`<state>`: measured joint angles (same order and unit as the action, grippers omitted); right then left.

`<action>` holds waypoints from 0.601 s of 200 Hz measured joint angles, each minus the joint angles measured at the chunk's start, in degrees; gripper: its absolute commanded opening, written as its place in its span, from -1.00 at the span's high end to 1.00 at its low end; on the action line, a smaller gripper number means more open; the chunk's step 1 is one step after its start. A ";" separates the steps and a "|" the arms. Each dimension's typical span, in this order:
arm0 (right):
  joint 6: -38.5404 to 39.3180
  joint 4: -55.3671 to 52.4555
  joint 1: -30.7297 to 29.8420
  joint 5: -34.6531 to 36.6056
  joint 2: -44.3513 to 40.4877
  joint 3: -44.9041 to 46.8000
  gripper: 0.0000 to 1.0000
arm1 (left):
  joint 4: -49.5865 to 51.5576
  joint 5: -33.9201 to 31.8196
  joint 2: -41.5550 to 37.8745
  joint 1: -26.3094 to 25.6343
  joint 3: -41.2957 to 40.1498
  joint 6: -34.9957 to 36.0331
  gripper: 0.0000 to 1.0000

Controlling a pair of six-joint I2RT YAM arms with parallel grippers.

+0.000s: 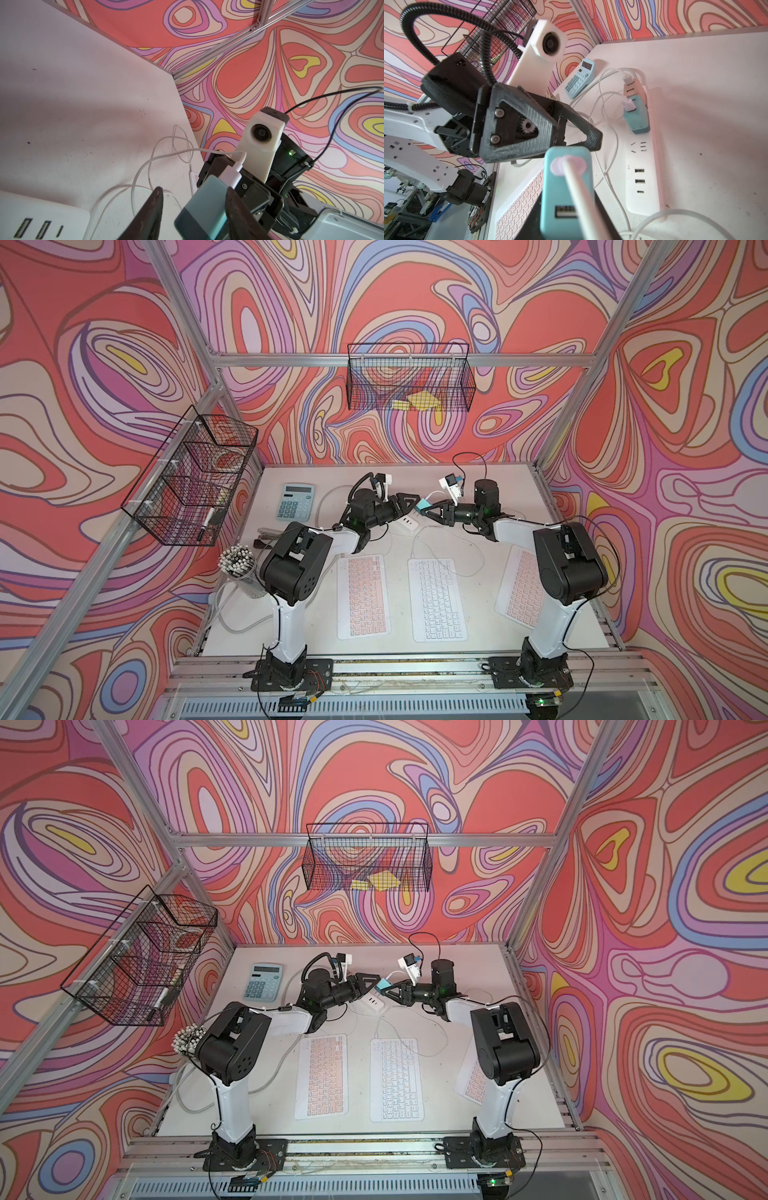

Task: Unplug the wireless keyboard
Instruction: Remove the power cord from the plug.

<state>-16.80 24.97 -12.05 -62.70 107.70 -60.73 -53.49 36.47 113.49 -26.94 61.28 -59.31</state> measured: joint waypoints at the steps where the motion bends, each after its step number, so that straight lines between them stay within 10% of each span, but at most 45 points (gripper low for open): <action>1: -0.09 0.02 0.00 -0.04 0.00 0.00 0.54 | -0.22 0.07 0.00 0.00 -0.04 0.02 0.00; 120: -14.58 13.84 0.17 -9.14 3.80 -0.17 0.54 | -7.91 8.02 -0.02 -0.07 -2.80 1.07 0.36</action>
<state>-31.38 38.81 -11.88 -71.83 111.50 -60.90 -61.41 44.49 113.47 -27.00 58.48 -58.24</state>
